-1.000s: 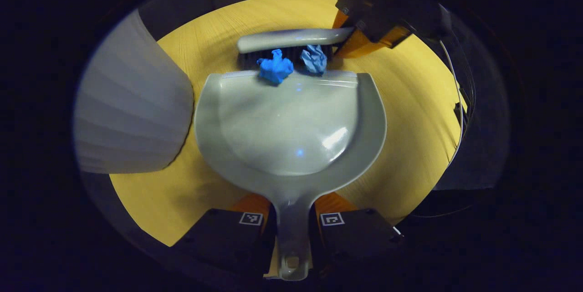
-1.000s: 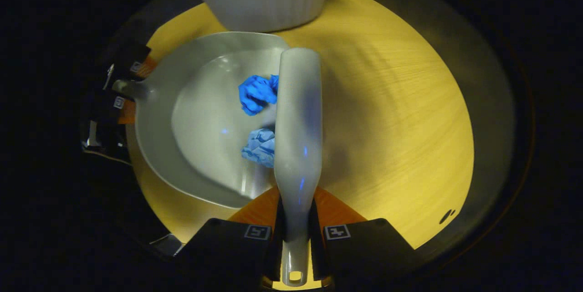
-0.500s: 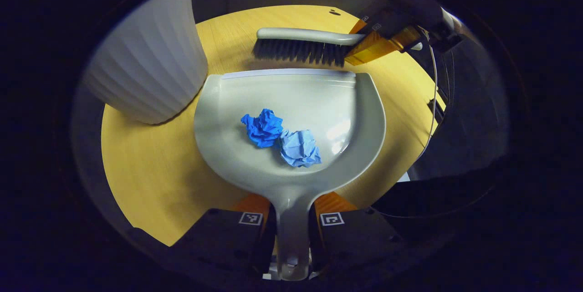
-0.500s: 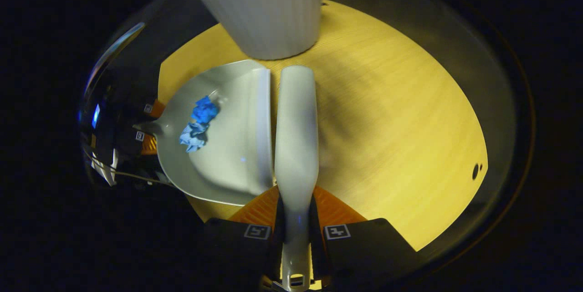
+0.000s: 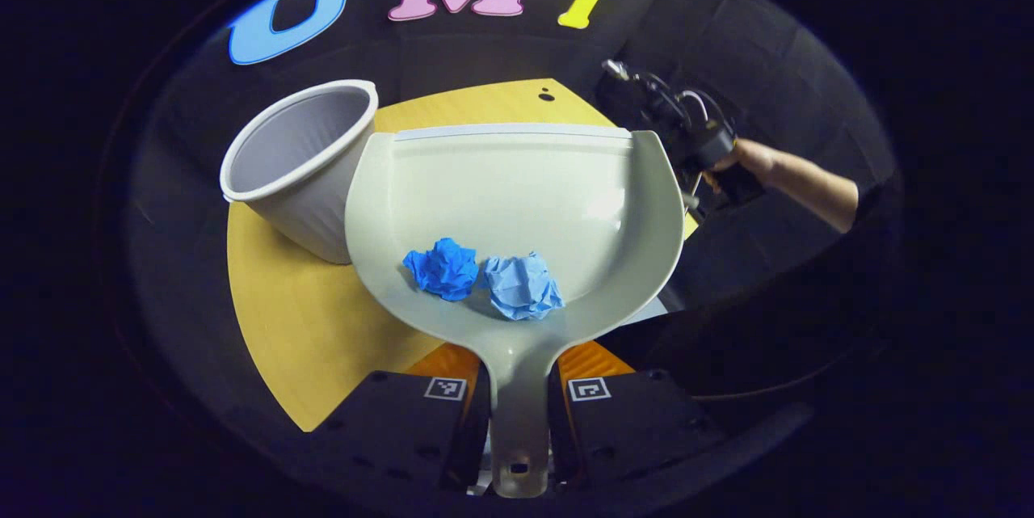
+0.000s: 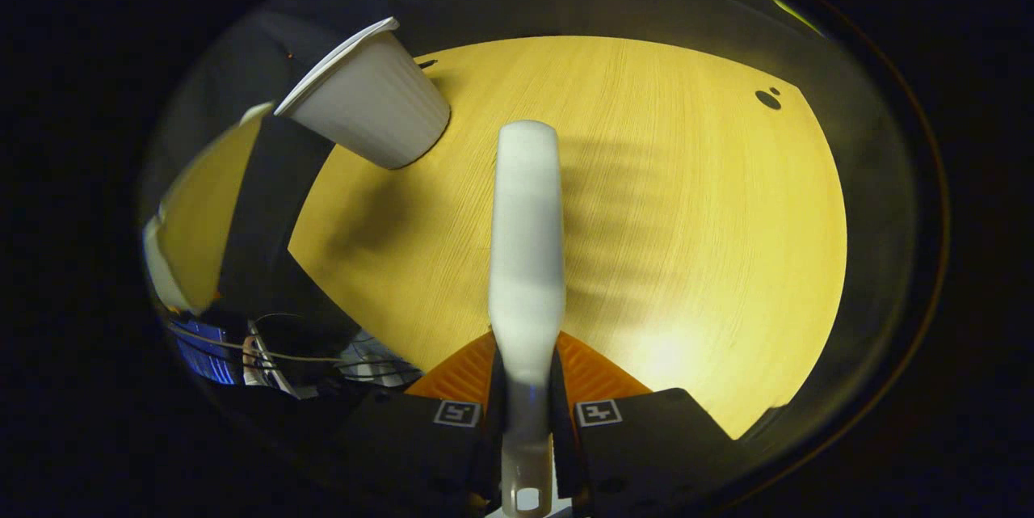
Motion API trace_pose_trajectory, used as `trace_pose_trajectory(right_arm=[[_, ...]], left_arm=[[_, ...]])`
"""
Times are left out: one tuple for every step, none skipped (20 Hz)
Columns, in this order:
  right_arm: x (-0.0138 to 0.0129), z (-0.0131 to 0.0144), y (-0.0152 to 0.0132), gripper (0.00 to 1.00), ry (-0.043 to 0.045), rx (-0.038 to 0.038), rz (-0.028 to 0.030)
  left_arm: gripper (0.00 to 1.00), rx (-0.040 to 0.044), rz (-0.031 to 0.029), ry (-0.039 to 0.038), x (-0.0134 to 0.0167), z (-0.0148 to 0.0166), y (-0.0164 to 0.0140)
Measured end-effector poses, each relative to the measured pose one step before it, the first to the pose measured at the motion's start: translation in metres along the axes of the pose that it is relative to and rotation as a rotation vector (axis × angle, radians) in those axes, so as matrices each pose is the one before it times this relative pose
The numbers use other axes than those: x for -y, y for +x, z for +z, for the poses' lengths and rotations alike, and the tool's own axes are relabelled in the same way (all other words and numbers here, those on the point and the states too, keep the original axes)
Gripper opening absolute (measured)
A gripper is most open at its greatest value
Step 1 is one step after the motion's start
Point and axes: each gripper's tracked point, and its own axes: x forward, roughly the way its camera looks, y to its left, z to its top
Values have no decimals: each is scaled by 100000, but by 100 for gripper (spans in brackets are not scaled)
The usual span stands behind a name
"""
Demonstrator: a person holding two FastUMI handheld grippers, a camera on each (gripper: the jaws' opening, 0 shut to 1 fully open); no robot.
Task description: Pick up the small broom and dustpan from the desktop, sweep the trash into the dustpan with the broom, and then empty the trash into the garbage bin.
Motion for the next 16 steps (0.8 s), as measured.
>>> trace_pose_trajectory(right_arm=[[-72,-266,536,29,1455,128,-4],[-389,31,-76,29,3022,737,1119],[-447,-57,304,29,3674,-108,2439],[-108,19,251,29,3404,97,3145],[-16,206,206,29,1843,1475,2496],[-57,99,-119,29,-510,1558,997],[315,371,-151,29,-1287,1553,-617],[11,170,-135,29,-739,1697,-1216],[129,516,-260,29,258,2516,-801],[-5,355,-452,29,893,2495,-418],[88,405,-530,29,1595,2377,-166],[112,283,-523,29,1666,2599,84],[223,159,-263,29,1560,2232,-374],[516,-34,-306,29,1119,1153,-1083],[668,-191,-207,29,916,725,-1429],[608,-316,-156,29,1304,919,-1458]], left_arm=[[30,1606,2826,-3325,-525,867,-949],[29,1365,3294,-4390,-837,860,-527],[29,1984,2827,-3672,-687,520,-19],[30,1353,5261,-3068,-1499,1037,-140],[30,311,6448,-1518,-1106,715,-188],[29,-384,7015,-1306,-1386,974,649],[30,-771,5552,223,-1310,869,645],[29,-2090,5310,172,-156,185,372],[29,-3571,5050,2943,1481,39,1051],[30,-3843,4082,1730,878,-1218,-531],[29,-3341,3328,2164,-259,1173,676],[30,-3509,1835,2818,781,86,44],[29,-3819,2158,3842,-233,184,65],[29,-2783,2694,4247,70,375,-74],[30,-1755,2853,5163,74,617,-142],[29,-1948,3217,6422,175,143,-185]])
